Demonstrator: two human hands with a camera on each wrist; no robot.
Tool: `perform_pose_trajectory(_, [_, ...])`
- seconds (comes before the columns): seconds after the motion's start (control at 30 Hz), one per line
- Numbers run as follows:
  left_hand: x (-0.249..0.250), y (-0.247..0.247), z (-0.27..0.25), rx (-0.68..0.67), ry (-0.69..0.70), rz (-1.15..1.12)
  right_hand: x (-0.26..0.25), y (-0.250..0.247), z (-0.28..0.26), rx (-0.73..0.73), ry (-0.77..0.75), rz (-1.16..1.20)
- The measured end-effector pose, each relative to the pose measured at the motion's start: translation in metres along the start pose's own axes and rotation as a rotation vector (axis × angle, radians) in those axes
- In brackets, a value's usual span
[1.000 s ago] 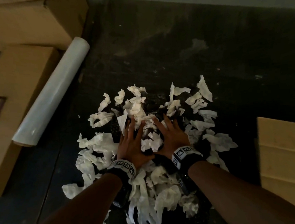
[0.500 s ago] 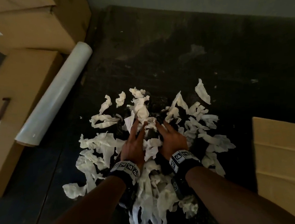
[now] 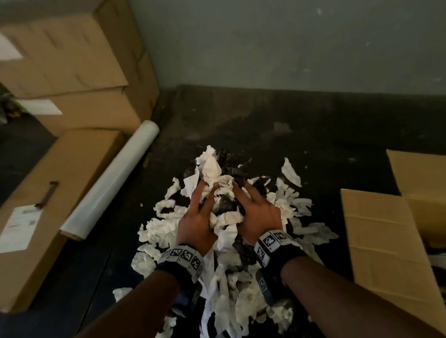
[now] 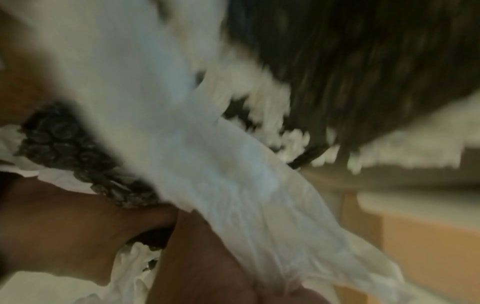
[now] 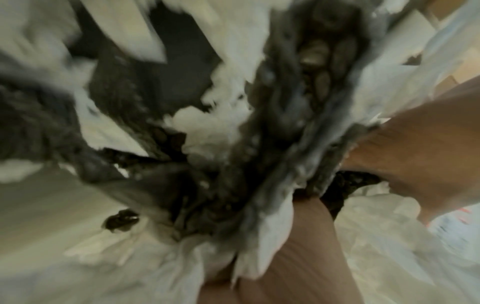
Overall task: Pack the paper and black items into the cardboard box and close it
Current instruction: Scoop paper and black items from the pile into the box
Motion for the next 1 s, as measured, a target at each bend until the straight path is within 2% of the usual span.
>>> perform_pose_trajectory(0.33, [0.071,-0.096,0.009,0.155,0.167,0.016,-0.035,-0.11,-0.03,0.266,-0.08,0.025])
perform_pose_trajectory(0.53, [0.135,-0.142,0.031,0.256,0.323,0.009,-0.028,-0.187,-0.046,0.398,-0.071,0.029])
perform_pose_trajectory(0.77, [0.245,-0.137,0.062,0.262,0.482,-0.03,0.043,-0.275,-0.089,0.527,0.05,-0.001])
perform_pose_trajectory(1.0, [0.373,-0.081,0.074,0.158,0.59,-0.148,0.153,-0.338,-0.159,0.609,0.229,-0.102])
Point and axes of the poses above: each hand's wrist, its own z-axis towards the middle knuckle, its own y-axis out of the palm, x = y × z, the point moved 10 cm from there along z, towards the middle knuckle, and after that the axes turned 1 degree about y, right-handed, at the moved point
